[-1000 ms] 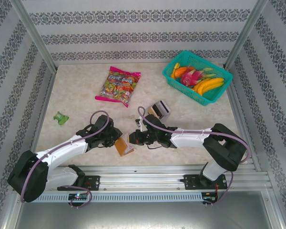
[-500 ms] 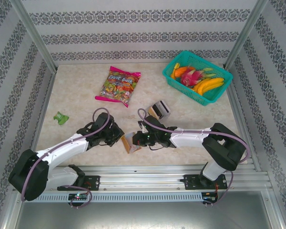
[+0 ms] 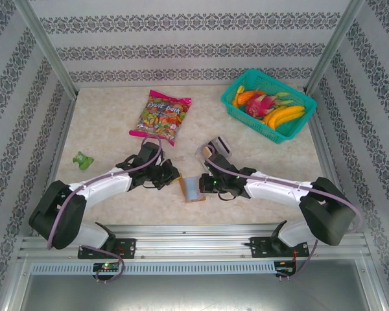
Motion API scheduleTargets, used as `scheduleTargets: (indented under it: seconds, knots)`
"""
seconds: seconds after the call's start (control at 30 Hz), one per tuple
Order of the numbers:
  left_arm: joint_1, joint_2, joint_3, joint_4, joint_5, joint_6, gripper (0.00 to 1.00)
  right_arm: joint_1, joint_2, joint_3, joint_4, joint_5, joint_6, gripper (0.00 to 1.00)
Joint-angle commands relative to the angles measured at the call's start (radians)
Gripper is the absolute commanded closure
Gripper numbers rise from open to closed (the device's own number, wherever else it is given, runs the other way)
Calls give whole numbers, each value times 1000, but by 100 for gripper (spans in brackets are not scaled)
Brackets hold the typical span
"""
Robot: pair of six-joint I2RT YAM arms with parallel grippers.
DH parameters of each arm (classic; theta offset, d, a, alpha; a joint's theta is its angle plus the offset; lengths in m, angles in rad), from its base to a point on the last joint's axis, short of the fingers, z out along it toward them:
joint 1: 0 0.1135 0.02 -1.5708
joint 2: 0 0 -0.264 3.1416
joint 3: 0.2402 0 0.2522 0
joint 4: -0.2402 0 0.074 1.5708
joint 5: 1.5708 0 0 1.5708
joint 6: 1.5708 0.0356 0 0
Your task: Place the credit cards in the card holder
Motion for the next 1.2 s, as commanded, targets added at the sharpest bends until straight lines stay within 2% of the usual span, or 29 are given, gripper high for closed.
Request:
scheduleTargets:
  seconds: [0.0, 0.07, 0.17, 0.33, 0.6, 0.9, 1.03, 1.17]
  knots:
    - [23, 62, 29, -107, 42, 230, 100, -15, -21, 3, -113, 79, -64, 100]
    - [22, 110, 63, -149, 66, 298, 100, -26, -25, 8, -128, 83, -77, 100]
    - [22, 139, 63, -150, 69, 331, 100, -30, -6, 34, -181, 125, -104, 100]
    - [22, 145, 72, -233, -33, 399, 100, -37, -5, 50, -207, 152, -123, 100]
    - [22, 186, 89, -232, -26, 416, 100, -102, -45, 28, -189, 108, -150, 100]
    - [22, 211, 107, -220, -10, 406, 100, -124, -37, -12, -72, -38, -133, 100]
    - [20, 200, 105, -217, -12, 389, 100, -120, -98, 1, -149, 84, -119, 100]
    - [20, 181, 99, -208, -19, 373, 100, -135, -169, 9, -183, 94, -145, 100]
